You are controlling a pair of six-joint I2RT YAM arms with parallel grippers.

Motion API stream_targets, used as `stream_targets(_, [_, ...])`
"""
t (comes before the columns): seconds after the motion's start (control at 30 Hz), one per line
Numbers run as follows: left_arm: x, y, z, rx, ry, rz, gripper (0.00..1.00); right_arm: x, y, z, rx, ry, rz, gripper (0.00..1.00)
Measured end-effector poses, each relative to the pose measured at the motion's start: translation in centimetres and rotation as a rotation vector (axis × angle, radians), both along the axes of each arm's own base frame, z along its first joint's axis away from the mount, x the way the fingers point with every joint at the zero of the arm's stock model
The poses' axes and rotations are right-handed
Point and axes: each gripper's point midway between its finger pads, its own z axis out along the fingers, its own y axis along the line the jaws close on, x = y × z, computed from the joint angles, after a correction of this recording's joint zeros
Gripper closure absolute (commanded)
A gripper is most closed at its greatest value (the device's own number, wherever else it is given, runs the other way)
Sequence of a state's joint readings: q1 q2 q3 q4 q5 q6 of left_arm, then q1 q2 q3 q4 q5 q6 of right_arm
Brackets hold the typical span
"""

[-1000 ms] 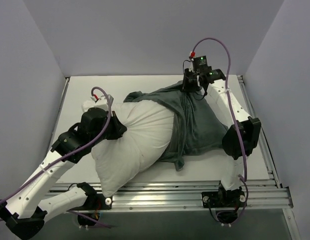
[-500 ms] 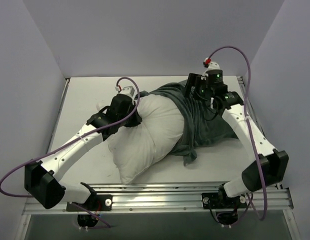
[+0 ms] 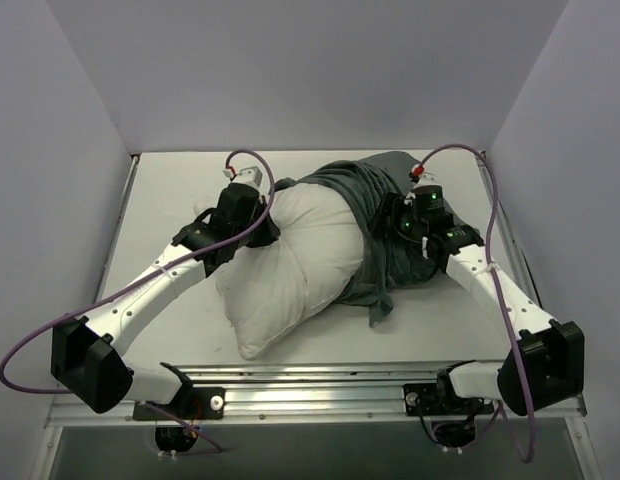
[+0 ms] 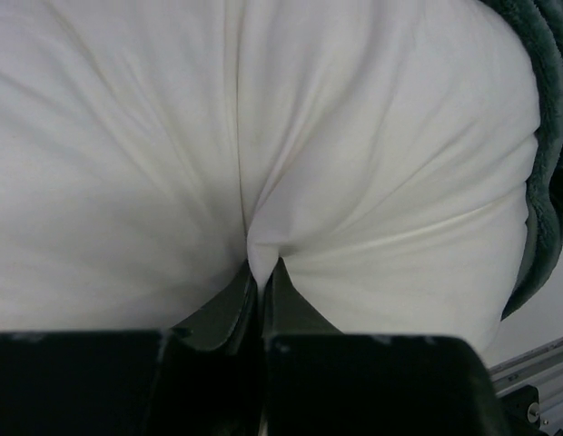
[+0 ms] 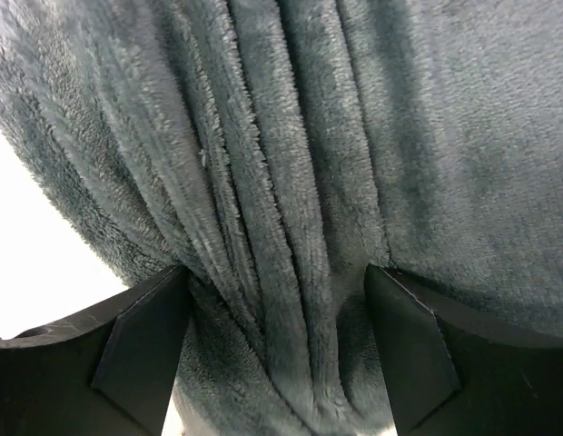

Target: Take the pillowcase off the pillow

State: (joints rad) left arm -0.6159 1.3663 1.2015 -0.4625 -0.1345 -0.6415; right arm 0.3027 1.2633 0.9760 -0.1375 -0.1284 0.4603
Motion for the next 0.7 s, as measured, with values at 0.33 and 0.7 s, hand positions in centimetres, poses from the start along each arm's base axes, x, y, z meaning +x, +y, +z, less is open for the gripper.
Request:
stream_targets(0.33, [3.1,2.7,2.6,0.206,-0.147,-0.029,0.18,9.4,3.7,1.7,0.054,-0.075,0.029,0.26])
stream_targets(0.7, [-6.8,-6.1,6.8,0.455,-0.485,-0.454,0.06,8.9,2.7,5.4,0.017,-0.089,0.009,0.09])
